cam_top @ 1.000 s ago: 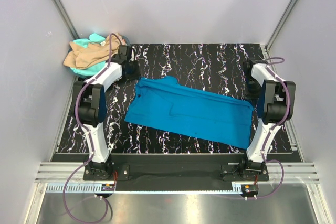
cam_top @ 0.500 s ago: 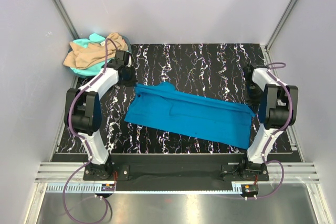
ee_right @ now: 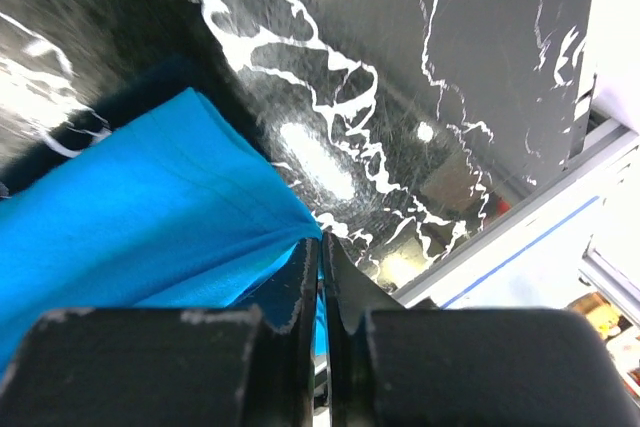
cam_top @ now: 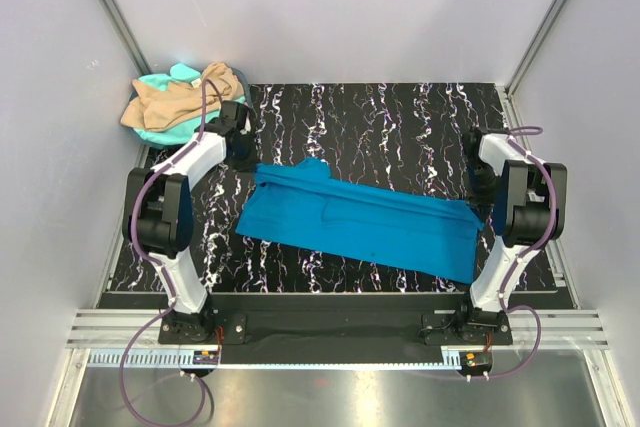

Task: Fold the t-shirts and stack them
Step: Fold the tshirt

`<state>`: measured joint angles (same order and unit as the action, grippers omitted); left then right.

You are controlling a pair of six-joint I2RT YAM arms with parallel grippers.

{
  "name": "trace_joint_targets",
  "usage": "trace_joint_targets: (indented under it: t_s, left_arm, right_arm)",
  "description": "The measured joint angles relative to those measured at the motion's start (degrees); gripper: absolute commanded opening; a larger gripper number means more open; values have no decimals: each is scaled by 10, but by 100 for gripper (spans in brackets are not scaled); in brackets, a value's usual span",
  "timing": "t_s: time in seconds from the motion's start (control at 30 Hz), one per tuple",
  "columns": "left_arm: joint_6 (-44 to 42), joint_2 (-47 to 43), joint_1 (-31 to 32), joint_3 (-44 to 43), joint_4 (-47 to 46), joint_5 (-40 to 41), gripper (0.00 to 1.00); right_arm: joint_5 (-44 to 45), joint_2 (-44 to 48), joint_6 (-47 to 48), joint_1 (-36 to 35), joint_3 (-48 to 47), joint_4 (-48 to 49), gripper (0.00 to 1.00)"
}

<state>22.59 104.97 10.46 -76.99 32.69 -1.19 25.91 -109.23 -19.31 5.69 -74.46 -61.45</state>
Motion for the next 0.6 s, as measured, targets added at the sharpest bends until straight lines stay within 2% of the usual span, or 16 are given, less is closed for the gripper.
trace_joint_targets:
  t_s: [0.07,0.13,0.2,0.27,0.3,0.4,0.5,0.6]
  left_arm:
    - [2,0,0,5,1,4,0]
    - [3,0,0,11,9,7,2]
    - [5,-2,0,14,20,23,21]
    - [10,-11,-1,21,29,42,36]
    - [14,-22,-1,26,34,52,48]
    - [26,-65,-2,35,55,77,69]
    - [38,-100,-3,26,63,80,67]
    - [41,-103,-2,12,58,67,68]
  right_arm:
    - [-1,0,-3,0,9,-1,13]
    - [-2,2,-10,0,19,-9,31]
    - [-2,7,-19,1,26,-27,48]
    - [-5,20,-24,1,29,-41,56]
    - [-11,34,-28,2,30,-48,62]
    - [-37,95,-35,3,30,-55,67]
    - [-80,156,-34,3,30,-51,68]
    - [-132,177,-28,3,26,-35,68]
